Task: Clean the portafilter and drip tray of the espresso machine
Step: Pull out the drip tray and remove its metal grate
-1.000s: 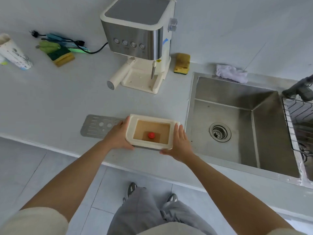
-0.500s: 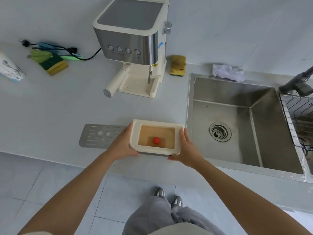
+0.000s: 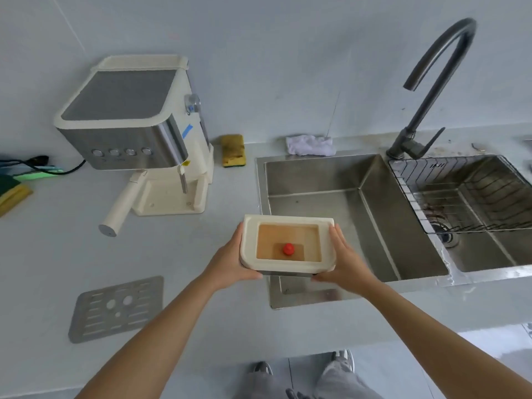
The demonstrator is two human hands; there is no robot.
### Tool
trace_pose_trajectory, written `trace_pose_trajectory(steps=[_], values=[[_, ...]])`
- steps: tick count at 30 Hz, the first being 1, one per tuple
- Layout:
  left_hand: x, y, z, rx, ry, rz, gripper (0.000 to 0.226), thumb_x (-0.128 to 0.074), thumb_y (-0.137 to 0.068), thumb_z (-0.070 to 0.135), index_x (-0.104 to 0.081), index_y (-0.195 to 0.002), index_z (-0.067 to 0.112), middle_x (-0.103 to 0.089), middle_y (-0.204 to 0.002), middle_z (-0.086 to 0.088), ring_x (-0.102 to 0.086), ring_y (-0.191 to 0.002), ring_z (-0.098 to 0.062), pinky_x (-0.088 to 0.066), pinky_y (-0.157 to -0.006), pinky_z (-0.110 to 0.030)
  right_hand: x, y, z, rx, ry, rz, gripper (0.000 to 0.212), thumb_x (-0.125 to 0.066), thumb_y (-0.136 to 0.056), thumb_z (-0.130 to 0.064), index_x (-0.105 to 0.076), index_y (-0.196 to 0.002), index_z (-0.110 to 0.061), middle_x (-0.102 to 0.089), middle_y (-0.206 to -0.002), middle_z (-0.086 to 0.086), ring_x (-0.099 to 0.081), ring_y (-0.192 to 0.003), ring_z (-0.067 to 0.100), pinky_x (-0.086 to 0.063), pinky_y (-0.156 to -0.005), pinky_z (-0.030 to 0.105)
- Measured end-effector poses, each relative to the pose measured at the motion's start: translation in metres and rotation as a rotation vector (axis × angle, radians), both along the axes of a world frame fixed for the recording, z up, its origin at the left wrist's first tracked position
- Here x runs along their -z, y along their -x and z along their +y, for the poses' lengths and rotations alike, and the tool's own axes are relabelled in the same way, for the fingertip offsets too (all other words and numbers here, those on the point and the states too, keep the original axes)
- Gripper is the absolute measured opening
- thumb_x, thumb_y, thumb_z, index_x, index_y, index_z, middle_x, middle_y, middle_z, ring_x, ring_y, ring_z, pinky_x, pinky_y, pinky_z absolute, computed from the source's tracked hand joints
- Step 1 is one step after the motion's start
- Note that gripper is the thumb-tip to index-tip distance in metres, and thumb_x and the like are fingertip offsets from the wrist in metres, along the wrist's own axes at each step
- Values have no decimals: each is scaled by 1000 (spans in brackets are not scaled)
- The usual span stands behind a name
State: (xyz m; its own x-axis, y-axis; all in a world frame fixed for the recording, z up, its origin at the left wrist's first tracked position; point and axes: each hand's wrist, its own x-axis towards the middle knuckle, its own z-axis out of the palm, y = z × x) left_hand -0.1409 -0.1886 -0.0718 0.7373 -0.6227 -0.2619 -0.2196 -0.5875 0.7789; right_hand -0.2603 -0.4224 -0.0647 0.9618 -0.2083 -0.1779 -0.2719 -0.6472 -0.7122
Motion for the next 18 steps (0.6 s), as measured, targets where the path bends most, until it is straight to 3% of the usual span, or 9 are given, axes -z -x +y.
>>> trace_pose_trajectory(steps=[5, 7, 10, 12, 14, 16, 18], values=[[-1, 1, -66, 18, -6, 17, 117, -83, -59, 26, 0, -138, 49, -43, -104, 36, -49, -94, 10, -41, -61, -3, -9, 3, -64, 26, -60, -19, 113, -85, -54, -20, -13, -141, -21, -34, -133, -3, -49, -114, 20, -49, -88, 39], [-1, 5, -92, -8, -10, 41, 118, -83, -60, 26, 3, -136, 55, -41, -103, 37, -47, -94, 11, -40, -61, -3, -11, 2, -92, 8, -94, -29, 113, -85, -53, -18, -15, -142, -19, -35, -134, -3, -48, -115, 19, -48, -91, 37], [-1, 14, -127, -56, -9, 59, 115, -81, -62, 26, 8, -117, 72, -37, -102, 45, -42, -94, 23, -40, -60, 1, -13, 1, -131, -26, -145, -42, 107, -84, -49, -20, -22, -136, -24, -40, -124, -5, -51, -109, 14, -49, -84, 30], [-1, 19, -147, -80, 3, 63, 112, -81, -62, 26, 7, -116, 70, -33, -100, 55, -34, -93, 35, -37, -62, 3, -14, -1, -155, -50, -189, -41, 104, -82, -47, -20, -25, -133, -26, -41, -122, -5, -50, -110, 13, -48, -87, 29], [-4, 25, -165, -129, 5, 74, 112, -81, -62, 27, 7, -115, 70, -31, -96, 61, -32, -90, 38, -35, -63, 4, -12, -3, -177, -77, -242, -23, 102, -82, -47, -18, -27, -132, -25, -43, -122, -4, -49, -112, 13, -47, -91, 30], [-6, 29, -179, -170, 4, 78, 110, -80, -64, 26, 6, -117, 69, -33, -97, 57, -34, -89, 35, -36, -64, 5, -12, -6, -195, -101, -283, -2, 99, -82, -49, -15, -28, -131, -24, -46, -122, -4, -50, -112, 13, -47, -92, 30], [-6, 32, -191, -210, 9, 88, 111, -79, -67, 23, 3, -133, 57, -31, -101, 52, -37, -91, 31, -35, -65, 5, -11, -10, -209, -120, -304, 11, 96, -83, -54, -9, -29, -131, -23, -48, -122, -2, -52, -111, 14, -46, -91, 29]])
